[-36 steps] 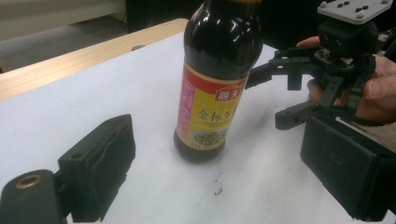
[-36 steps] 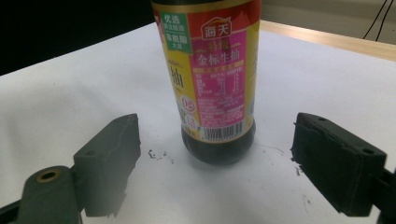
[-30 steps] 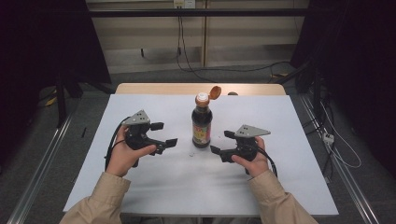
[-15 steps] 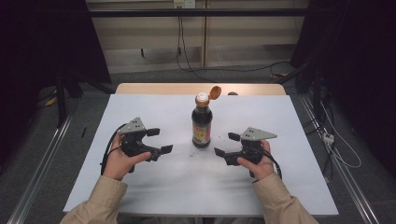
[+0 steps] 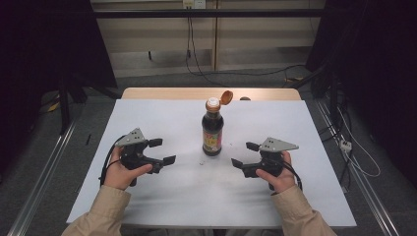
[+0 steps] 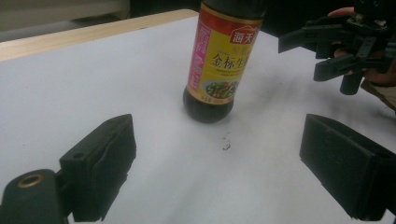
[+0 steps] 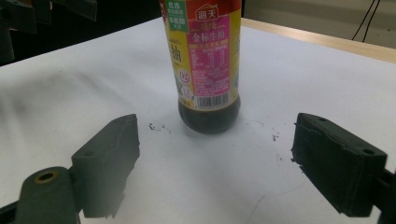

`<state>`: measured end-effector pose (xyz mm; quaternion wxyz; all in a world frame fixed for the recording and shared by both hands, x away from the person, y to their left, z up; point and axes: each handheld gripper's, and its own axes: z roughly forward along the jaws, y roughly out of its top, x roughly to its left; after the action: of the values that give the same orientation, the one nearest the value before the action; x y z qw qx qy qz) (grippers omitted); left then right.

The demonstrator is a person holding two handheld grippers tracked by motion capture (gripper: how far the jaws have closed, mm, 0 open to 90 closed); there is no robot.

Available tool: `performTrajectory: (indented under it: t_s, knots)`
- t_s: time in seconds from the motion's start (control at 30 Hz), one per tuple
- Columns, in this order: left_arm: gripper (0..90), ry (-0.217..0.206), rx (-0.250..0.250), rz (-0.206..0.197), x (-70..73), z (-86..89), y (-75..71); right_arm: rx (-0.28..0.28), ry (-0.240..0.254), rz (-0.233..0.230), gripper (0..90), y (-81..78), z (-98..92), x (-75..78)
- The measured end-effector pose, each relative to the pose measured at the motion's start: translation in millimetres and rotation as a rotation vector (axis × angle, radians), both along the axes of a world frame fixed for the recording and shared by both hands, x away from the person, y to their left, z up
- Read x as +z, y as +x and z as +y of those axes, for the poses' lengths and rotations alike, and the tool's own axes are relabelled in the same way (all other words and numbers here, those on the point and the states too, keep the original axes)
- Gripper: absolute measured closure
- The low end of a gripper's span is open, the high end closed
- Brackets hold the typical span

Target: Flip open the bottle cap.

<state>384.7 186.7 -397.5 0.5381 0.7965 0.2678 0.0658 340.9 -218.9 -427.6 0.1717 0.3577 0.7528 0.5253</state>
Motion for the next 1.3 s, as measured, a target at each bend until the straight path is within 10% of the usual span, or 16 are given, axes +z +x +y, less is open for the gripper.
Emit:
performTrajectory:
  t_s: [1.3]
  knots:
    - [9.4,0.029,0.040,0.008,-22.8,30.2,-24.1,-0.032,-0.027,-0.003,14.3,-34.6,-35.2,-7.9]
